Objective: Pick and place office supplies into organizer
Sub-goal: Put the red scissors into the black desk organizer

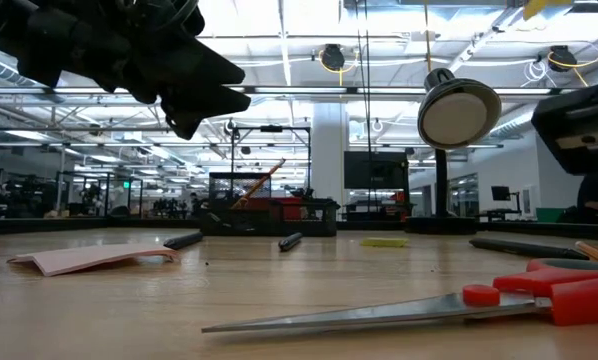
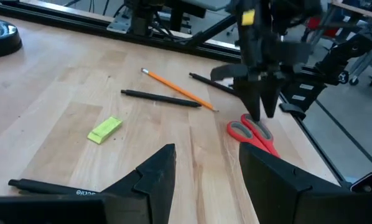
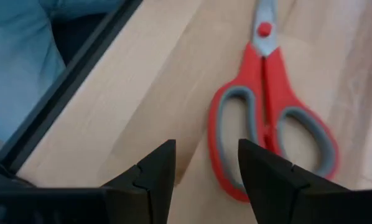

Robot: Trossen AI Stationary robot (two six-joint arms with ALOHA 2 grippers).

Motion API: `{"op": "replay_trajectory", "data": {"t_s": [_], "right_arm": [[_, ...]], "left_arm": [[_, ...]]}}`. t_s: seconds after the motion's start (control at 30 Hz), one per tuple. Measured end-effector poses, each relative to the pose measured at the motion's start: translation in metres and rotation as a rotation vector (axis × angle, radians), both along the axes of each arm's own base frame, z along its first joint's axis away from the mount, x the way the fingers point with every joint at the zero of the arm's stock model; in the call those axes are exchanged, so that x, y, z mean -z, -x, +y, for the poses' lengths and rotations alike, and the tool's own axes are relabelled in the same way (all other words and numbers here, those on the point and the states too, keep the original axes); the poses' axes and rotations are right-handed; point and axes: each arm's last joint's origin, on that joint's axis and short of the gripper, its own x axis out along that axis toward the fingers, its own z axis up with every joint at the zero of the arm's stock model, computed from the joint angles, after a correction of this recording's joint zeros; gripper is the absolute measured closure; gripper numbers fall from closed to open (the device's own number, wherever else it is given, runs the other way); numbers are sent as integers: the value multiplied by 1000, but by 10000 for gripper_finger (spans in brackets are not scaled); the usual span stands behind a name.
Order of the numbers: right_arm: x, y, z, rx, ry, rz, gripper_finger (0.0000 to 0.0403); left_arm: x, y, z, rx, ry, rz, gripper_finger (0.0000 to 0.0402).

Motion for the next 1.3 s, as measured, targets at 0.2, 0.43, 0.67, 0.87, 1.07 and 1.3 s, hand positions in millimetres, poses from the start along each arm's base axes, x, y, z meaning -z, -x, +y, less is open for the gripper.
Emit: {"op": "replay_trajectory", "data": {"t_s": [0.2,0.43,0.67,0.87,1.07,1.3], "right_arm": [[6,-4,5,-6,21,0,238],[9,-5,2,26,43,15,241],[11,-5,-1,68,38,46,266],[11,-9,-6,103,60,31,318],[11,-11,-9,119,74,20,386],[10,-13,-10,134,121,-34,375]], "left_arm": [[0,0,0,0,1,-1,220],[0,0,0,-1,1,-2,220],[0,0,0,-1,2,-2,220],[0,0,0,-3,7,-1,220],[0,0,0,-3,9,-2,220],[0,0,0,-4,9,-2,220]]}}
